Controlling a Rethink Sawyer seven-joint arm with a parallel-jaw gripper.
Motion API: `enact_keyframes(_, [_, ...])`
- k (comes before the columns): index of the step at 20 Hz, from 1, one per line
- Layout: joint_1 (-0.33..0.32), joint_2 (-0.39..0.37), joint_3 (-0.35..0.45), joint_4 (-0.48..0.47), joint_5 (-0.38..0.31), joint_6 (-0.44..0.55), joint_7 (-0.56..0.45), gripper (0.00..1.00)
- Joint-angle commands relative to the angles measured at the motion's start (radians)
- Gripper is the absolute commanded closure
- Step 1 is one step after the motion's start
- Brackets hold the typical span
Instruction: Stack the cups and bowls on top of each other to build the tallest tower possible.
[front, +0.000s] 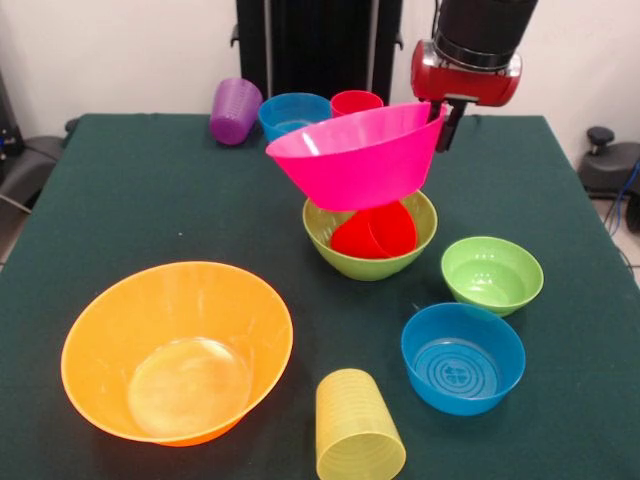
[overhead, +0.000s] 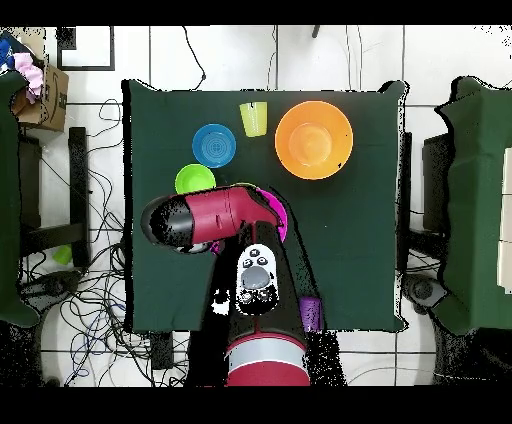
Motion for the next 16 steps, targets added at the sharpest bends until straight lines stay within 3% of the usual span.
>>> enact_keyframes(1, [-0.021, 0.009, 0.089, 0.042, -0.024, 0.111, -0.079, 1.0])
enact_keyframes(4, [-0.051, -0.062, 0.105, 0.103, -0.009, 0.155, -0.129, 1.0])
enact_keyframes(9, [-0.169, -0.216, 0.163, 0.214, -0.011, 0.283, -0.314, 1.0])
enact_keyframes(16, [-0.292, -0.288, 0.213, 0.249, -0.097, 0.329, -0.435, 1.0])
